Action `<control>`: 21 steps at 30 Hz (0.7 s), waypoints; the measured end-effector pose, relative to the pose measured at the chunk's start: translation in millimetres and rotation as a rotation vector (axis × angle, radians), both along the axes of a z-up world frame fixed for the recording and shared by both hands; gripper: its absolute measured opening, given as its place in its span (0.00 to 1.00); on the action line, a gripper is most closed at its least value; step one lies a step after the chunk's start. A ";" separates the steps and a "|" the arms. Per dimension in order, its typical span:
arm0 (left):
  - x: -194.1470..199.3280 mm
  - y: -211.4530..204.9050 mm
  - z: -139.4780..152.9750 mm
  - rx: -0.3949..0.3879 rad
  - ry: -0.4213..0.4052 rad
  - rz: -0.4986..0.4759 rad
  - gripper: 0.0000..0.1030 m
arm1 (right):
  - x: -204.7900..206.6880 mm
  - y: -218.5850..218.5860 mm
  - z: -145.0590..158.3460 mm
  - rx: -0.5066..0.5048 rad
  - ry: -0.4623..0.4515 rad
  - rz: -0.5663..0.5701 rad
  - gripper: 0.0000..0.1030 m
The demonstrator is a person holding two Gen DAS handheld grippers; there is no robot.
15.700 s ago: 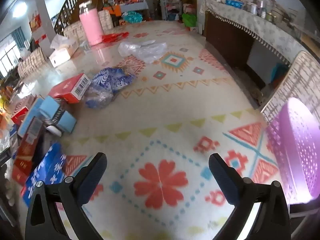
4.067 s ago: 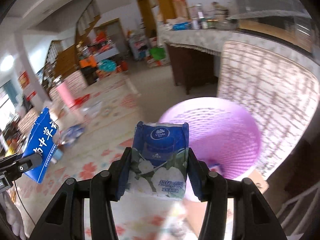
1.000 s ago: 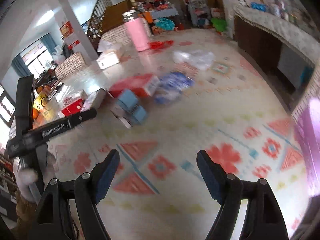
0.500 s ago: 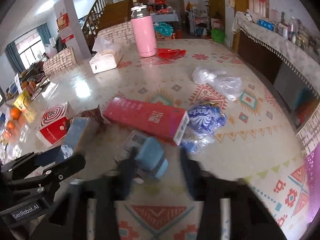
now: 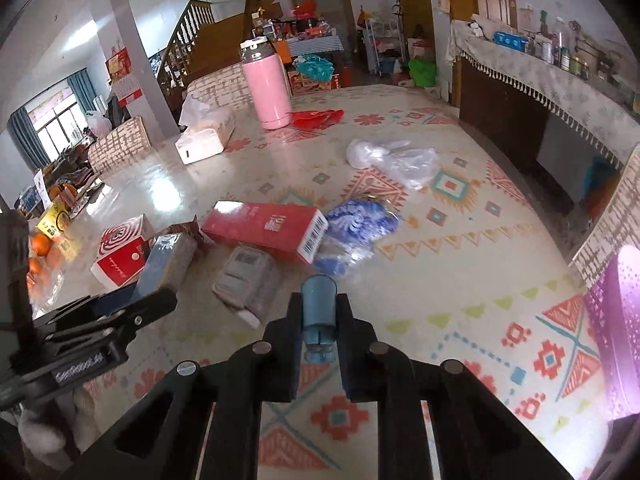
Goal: Collect trash
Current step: 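Grasp the small blue bottle with the right tool while the left holds the card, then carry the card and bottle to the purple wastebasket and release both inside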
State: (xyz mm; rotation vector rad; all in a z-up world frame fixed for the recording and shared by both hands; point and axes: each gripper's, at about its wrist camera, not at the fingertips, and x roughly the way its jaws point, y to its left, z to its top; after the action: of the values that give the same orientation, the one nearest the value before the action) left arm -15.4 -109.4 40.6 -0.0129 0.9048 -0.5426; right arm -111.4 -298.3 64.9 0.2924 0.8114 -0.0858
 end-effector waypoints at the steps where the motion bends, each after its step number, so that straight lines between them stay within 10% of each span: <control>1: -0.3 -0.9 -0.6 -0.001 0.000 -0.004 0.52 | -2.8 -0.5 0.2 -0.002 0.000 0.000 0.16; 21: -21.1 -22.9 3.0 0.048 -0.030 -0.069 0.52 | -99.9 -69.4 21.1 0.006 -0.072 -0.122 0.16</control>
State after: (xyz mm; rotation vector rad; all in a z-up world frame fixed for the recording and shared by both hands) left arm -36.5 -132.3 43.6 0.0702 0.8912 -0.5833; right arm -211.3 -367.7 86.0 0.3485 0.7221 -0.1864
